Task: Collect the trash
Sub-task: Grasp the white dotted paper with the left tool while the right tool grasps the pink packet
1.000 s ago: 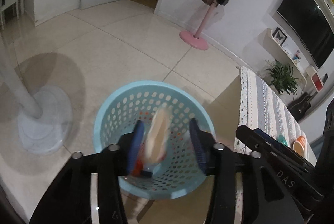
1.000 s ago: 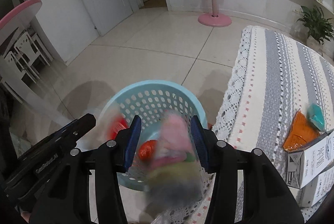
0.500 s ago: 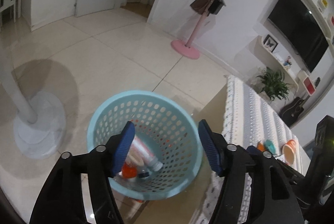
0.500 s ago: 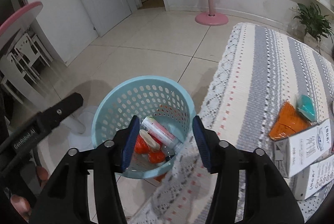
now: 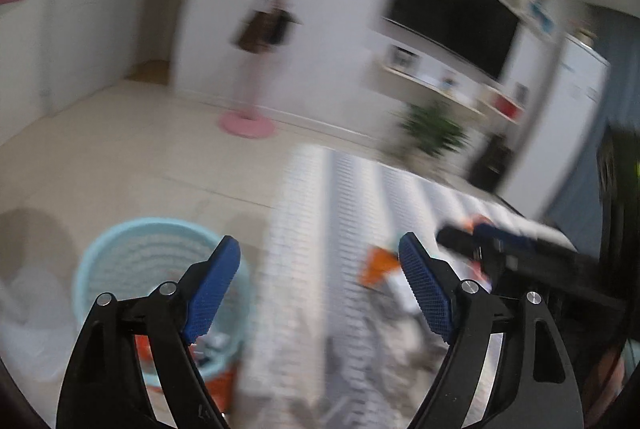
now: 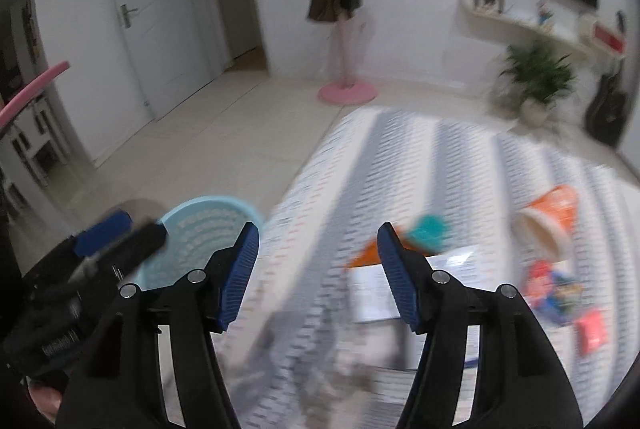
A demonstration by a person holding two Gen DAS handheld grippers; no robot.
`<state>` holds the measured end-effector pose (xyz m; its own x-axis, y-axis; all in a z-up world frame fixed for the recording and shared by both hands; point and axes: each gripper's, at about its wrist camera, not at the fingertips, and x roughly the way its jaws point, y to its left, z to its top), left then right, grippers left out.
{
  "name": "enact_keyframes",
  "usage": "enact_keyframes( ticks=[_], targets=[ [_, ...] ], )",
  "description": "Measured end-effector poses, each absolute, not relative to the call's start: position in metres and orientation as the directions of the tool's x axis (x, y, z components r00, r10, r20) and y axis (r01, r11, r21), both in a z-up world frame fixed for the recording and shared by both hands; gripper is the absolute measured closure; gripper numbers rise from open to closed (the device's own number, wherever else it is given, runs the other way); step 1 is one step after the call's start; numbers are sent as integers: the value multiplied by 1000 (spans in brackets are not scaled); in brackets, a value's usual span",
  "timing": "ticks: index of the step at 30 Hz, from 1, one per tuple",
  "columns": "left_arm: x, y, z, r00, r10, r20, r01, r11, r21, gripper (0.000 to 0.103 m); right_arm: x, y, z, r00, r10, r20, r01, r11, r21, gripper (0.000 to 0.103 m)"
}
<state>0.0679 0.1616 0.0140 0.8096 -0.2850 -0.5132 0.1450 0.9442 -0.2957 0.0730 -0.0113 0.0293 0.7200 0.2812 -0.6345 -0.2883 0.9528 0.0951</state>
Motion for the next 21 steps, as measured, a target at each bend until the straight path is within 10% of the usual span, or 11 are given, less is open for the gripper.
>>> enact_keyframes(
  ticks=[6,21],
  targets=[
    [68,96,-12,658,-487,-575,402,872,-278,23,45,-87,45,805,143,-575,-178,984,-4,39],
    [67,20,-77,519,-436,-736,493,855,-159,23,14,-270,-21,783,-66,-619,125,991,52,30]
  ],
)
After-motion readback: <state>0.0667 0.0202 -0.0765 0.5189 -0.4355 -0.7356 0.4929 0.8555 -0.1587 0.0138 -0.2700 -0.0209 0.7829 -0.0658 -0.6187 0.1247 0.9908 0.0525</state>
